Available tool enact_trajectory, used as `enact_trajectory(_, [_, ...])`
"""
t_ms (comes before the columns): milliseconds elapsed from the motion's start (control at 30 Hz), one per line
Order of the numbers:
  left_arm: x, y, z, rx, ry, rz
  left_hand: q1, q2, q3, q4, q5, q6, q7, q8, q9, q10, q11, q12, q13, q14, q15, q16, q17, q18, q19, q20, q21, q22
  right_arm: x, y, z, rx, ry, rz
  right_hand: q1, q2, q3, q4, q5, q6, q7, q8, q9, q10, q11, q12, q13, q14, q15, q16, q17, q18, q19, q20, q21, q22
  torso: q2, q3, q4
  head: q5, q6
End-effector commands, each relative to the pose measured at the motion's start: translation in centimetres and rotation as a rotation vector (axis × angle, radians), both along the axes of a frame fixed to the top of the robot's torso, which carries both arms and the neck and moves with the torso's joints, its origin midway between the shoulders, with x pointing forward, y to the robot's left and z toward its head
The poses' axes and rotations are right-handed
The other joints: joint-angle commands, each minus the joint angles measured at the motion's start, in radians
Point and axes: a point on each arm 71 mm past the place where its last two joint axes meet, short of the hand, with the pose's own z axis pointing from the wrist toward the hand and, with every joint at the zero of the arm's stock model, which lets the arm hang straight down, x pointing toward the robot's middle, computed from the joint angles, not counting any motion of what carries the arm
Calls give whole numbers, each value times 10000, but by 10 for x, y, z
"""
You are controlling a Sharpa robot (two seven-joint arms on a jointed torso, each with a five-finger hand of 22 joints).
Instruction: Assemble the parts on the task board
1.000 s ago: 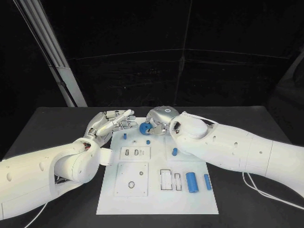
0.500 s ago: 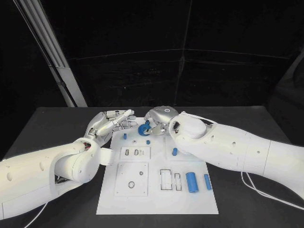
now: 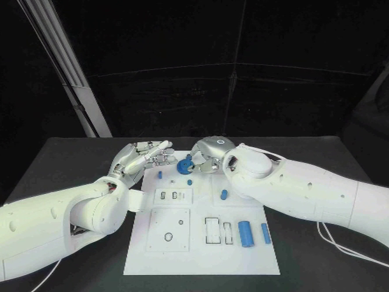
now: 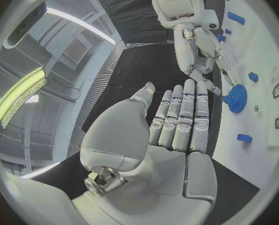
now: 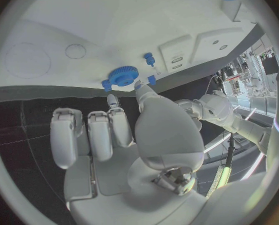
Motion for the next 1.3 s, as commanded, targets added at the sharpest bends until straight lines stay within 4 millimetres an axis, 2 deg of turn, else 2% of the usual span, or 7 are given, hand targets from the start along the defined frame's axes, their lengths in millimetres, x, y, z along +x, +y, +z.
enact_trajectory(33, [0,0,1,-83,-64,-105,62,25,3,-44,-35,28,57,-36,-10,14,20,-34,-12,27,6,-61,9,154,40,-3,-63,-10,-4,-15,9,1281,-266,186,171,91,60,-61,156,92,4,35,2,167,44,-70,1162,769,44,-88,1241,-30,37,80,-27,1068,-21,11,-25,21,25])
enact_trajectory(200, [0,4,2,-65,-76,-43,62,24,6,-49,-36,28,57,-39,-10,15,20,-38,-12,28,6,-65,10,154,42,-3,-66,-12,-13,-54,13,2511,340,627,779,123,237,-502,313,99,0,-3,-16,-5,31,-349,948,693,33,-252,948,43,-186,68,-152,741,-60,15,-125,50,42])
enact_trajectory(367, [0,5,2,-68,-78,-33,65,24,10,-53,-36,29,55,-41,-10,16,19,-41,-12,30,6,-68,11,154,43,-3,-68,-13,-18,-101,16,3759,962,706,1241,7,297,-936,413,344,-58,93,13,-154,-25,-587,768,645,-15,-379,757,91,-342,30,-256,515,-102,54,-238,48,71])
enact_trajectory(500, [0,4,2,-87,-78,-71,65,24,10,-53,-36,29,55,-41,-10,16,19,-41,-12,30,6,-68,11,154,43,-3,-68,-13,-17,-133,16,4133,1101,352,1297,-129,223,-1044,441,320,-76,68,-5,-180,-41,-631,735,646,-32,-391,751,93,-347,12,-267,505,-119,85,-283,41,90])
enact_trajectory(600, [0,3,1,-91,-79,-85,65,24,10,-53,-36,29,55,-41,-10,16,19,-41,-12,30,6,-68,11,154,43,-3,-68,-13,-16,-155,15,4223,1200,37,1293,-229,138,-1091,511,278,-88,39,-19,-189,-51,-651,719,650,-42,-393,758,93,-348,1,-273,500,-119,94,-280,-25,91])
enact_trajectory(867, [2,2,0,-96,-73,-117,65,24,10,-53,-36,29,55,-41,-10,16,19,-41,-12,30,6,-68,11,154,43,-3,-68,-13,-13,-178,6,3836,1301,-272,1291,-273,86,-1114,571,277,-81,35,-20,-196,-50,-666,707,654,-45,-389,772,92,-345,-4,-274,504,-98,93,-271,-85,83])
enact_trajectory(1300, [2,0,-1,-114,-56,-169,72,25,19,-67,-35,33,50,-46,-10,21,16,-47,-12,35,5,-73,13,155,48,-4,-72,-17,-6,-190,-19,3379,1876,-651,1320,-277,71,-1141,615,268,-76,28,-22,-200,-47,-675,701,656,-45,-390,774,92,-346,-7,-276,501,-85,68,-228,-198,33])
